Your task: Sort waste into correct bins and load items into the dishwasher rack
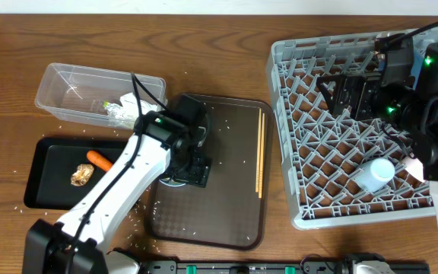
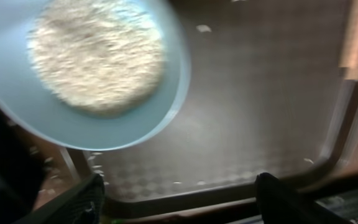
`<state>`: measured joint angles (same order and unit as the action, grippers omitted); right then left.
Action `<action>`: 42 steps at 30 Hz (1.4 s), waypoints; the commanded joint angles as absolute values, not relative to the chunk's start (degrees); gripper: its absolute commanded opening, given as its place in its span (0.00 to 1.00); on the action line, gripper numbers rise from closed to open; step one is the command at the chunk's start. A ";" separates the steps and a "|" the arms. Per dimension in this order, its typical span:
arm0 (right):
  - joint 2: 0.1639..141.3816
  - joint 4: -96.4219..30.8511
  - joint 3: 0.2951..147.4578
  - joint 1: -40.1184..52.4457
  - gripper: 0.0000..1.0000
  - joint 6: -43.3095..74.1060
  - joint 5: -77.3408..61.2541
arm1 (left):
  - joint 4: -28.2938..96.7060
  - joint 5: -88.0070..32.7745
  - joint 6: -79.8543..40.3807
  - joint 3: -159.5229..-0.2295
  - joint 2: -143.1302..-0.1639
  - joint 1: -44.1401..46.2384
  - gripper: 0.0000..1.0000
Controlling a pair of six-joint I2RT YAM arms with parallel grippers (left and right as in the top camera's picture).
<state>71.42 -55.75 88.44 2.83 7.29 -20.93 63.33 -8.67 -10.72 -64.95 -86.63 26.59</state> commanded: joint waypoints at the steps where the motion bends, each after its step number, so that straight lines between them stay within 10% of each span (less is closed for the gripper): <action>1: 71.40 -56.03 89.03 3.44 0.98 8.32 -20.53 | 63.07 0.47 -15.35 -64.84 -86.21 24.56 0.78; 42: 71.44 -57.60 89.03 3.44 0.99 9.39 -20.53 | 46.24 -6.81 -6.11 -55.05 -85.67 14.52 0.56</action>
<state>71.53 -57.63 88.44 2.81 8.62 -20.84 45.23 -5.63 -7.35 -51.86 -86.52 14.79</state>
